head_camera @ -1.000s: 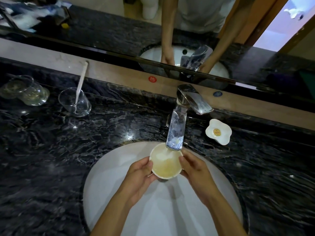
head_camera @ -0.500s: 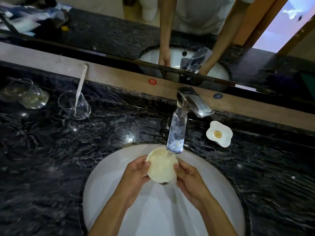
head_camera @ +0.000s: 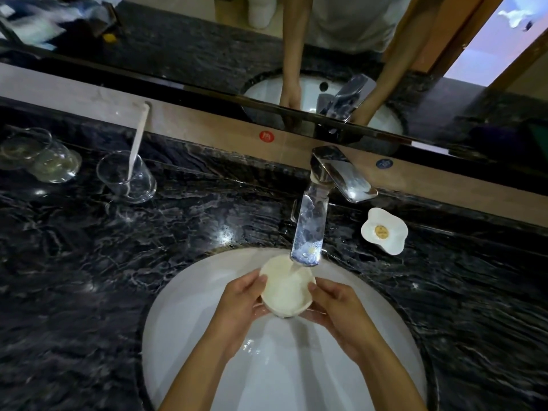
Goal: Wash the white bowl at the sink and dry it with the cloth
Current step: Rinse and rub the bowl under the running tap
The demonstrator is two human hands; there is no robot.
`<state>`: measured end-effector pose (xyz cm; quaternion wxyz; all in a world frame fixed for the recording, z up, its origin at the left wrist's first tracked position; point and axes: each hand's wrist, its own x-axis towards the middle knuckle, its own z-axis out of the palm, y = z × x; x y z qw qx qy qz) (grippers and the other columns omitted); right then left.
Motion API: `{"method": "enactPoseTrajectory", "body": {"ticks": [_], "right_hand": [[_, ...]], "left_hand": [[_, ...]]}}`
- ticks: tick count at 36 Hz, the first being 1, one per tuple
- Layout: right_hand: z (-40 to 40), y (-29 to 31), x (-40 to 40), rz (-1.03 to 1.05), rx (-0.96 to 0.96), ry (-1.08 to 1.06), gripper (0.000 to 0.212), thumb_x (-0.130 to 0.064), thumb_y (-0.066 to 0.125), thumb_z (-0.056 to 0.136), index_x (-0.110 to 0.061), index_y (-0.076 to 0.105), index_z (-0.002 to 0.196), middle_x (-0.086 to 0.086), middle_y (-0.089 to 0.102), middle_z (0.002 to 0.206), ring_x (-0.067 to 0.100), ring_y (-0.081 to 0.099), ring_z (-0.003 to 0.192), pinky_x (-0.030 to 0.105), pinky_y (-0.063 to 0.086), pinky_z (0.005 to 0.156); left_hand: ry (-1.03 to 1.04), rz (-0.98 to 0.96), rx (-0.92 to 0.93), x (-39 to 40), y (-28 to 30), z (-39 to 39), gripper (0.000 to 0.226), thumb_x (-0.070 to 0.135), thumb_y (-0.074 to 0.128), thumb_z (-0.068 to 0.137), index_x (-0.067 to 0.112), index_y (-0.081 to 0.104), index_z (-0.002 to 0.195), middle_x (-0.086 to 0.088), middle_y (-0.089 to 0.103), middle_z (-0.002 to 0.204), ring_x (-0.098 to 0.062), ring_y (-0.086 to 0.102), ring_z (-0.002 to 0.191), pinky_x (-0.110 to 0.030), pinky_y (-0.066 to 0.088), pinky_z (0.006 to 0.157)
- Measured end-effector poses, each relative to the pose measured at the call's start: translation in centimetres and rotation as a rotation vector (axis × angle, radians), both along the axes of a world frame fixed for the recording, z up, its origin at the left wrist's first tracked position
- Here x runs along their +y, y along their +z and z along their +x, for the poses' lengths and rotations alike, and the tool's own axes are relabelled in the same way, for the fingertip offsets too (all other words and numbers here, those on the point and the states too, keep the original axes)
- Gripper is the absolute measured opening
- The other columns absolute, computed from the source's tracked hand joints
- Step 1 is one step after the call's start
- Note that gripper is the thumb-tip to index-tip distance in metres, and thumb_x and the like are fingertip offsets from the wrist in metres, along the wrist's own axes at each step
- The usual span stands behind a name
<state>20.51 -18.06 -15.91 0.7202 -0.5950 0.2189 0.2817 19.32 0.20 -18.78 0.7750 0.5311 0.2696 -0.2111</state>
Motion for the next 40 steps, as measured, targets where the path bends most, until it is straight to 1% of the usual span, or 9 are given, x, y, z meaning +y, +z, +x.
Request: {"method": "enactPoseTrajectory", "body": {"ticks": [8, 11, 15, 20, 25, 29, 34, 37, 40], "right_hand": [[-0.7, -1.0, 0.3, 0.124, -0.030, -0.108, 0.029, 0.000, 0.052, 0.098, -0.007, 0.065, 0.123, 0.012, 0.074, 0.116, 0.025, 0.073, 0.102, 0.030, 0.061, 0.072], [-0.7, -0.7, 0.2, 0.071, -0.066, -0.108, 0.032, 0.003, 0.059, 0.094, -0.014, 0.067, 0.120, 0.004, 0.077, 0.112, 0.016, 0.073, 0.101, 0.026, 0.060, 0.075], [-0.5, 0.0, 0.6, -0.065, -0.137, -0.059, 0.029, 0.001, 0.067, 0.089, -0.016, 0.071, 0.112, 0.002, 0.078, 0.106, 0.018, 0.074, 0.097, 0.032, 0.062, 0.079], [-0.1, -0.2, 0.8, -0.205, -0.141, 0.021, 0.020, -0.005, 0.068, 0.091, -0.007, 0.073, 0.110, 0.008, 0.077, 0.104, 0.022, 0.075, 0.092, 0.033, 0.062, 0.071], [-0.4, -1.3, 0.8, -0.121, -0.050, 0.030, 0.023, -0.005, 0.054, 0.100, -0.006, 0.070, 0.116, 0.012, 0.076, 0.110, 0.025, 0.075, 0.097, 0.032, 0.062, 0.076], [-0.9, -2.2, 0.7, -0.011, 0.010, -0.036, 0.025, -0.002, 0.052, 0.100, -0.003, 0.066, 0.120, 0.015, 0.076, 0.111, 0.029, 0.073, 0.104, 0.035, 0.061, 0.082], [-1.2, -2.3, 0.3, 0.048, -0.029, -0.102, 0.031, 0.002, 0.057, 0.095, -0.012, 0.068, 0.121, 0.011, 0.074, 0.116, 0.026, 0.070, 0.109, 0.031, 0.060, 0.079], [-1.1, -1.7, 0.2, 0.010, -0.068, -0.095, 0.034, 0.002, 0.061, 0.093, -0.014, 0.067, 0.122, 0.004, 0.076, 0.115, 0.020, 0.072, 0.105, 0.028, 0.060, 0.077], [-0.6, -1.3, 0.4, -0.068, -0.094, -0.070, 0.029, -0.001, 0.065, 0.091, -0.012, 0.070, 0.117, 0.006, 0.077, 0.109, 0.022, 0.074, 0.100, 0.038, 0.062, 0.083]], "left_hand": [[-0.045, 0.074, -0.110, 0.7, -0.2, 0.1, 0.030, 0.003, 0.053, 0.100, 0.018, 0.072, 0.118, -0.008, 0.074, 0.117, -0.028, 0.070, 0.110, -0.044, 0.059, 0.091], [-0.047, 0.094, -0.079, 0.7, -1.0, -0.1, 0.037, -0.004, 0.048, 0.100, 0.020, 0.070, 0.116, -0.009, 0.075, 0.114, -0.029, 0.069, 0.105, -0.042, 0.061, 0.080], [-0.075, 0.141, -0.029, 0.1, -1.5, -0.4, 0.048, -0.011, 0.039, 0.097, 0.021, 0.071, 0.112, -0.006, 0.078, 0.102, -0.030, 0.073, 0.095, -0.038, 0.059, 0.064], [-0.055, 0.187, 0.014, -0.4, -1.6, -0.4, 0.032, 0.001, 0.043, 0.101, 0.011, 0.070, 0.115, -0.015, 0.074, 0.114, -0.031, 0.072, 0.103, -0.035, 0.063, 0.069], [-0.017, 0.186, 0.012, 0.0, -0.9, 0.1, 0.023, 0.011, 0.051, 0.103, 0.010, 0.069, 0.117, -0.017, 0.072, 0.115, -0.032, 0.071, 0.103, -0.026, 0.060, 0.062], [-0.057, 0.156, -0.030, 0.7, -0.5, 0.2, 0.030, 0.013, 0.058, 0.100, 0.019, 0.066, 0.128, -0.010, 0.073, 0.119, -0.028, 0.069, 0.109, -0.025, 0.060, 0.071], [-0.019, 0.082, -0.047, 1.2, -0.7, -0.1, 0.032, 0.006, 0.062, 0.096, 0.018, 0.066, 0.125, -0.008, 0.073, 0.119, -0.028, 0.069, 0.110, -0.041, 0.061, 0.086], [0.039, 0.039, -0.008, 0.7, -1.0, -0.2, 0.027, 0.004, 0.055, 0.100, 0.019, 0.067, 0.120, -0.007, 0.074, 0.114, -0.028, 0.070, 0.104, -0.042, 0.061, 0.081], [0.043, 0.038, 0.042, 0.0, -0.9, -0.3, 0.024, 0.008, 0.051, 0.103, 0.021, 0.069, 0.113, -0.009, 0.073, 0.109, -0.026, 0.072, 0.095, -0.032, 0.060, 0.065]]}}
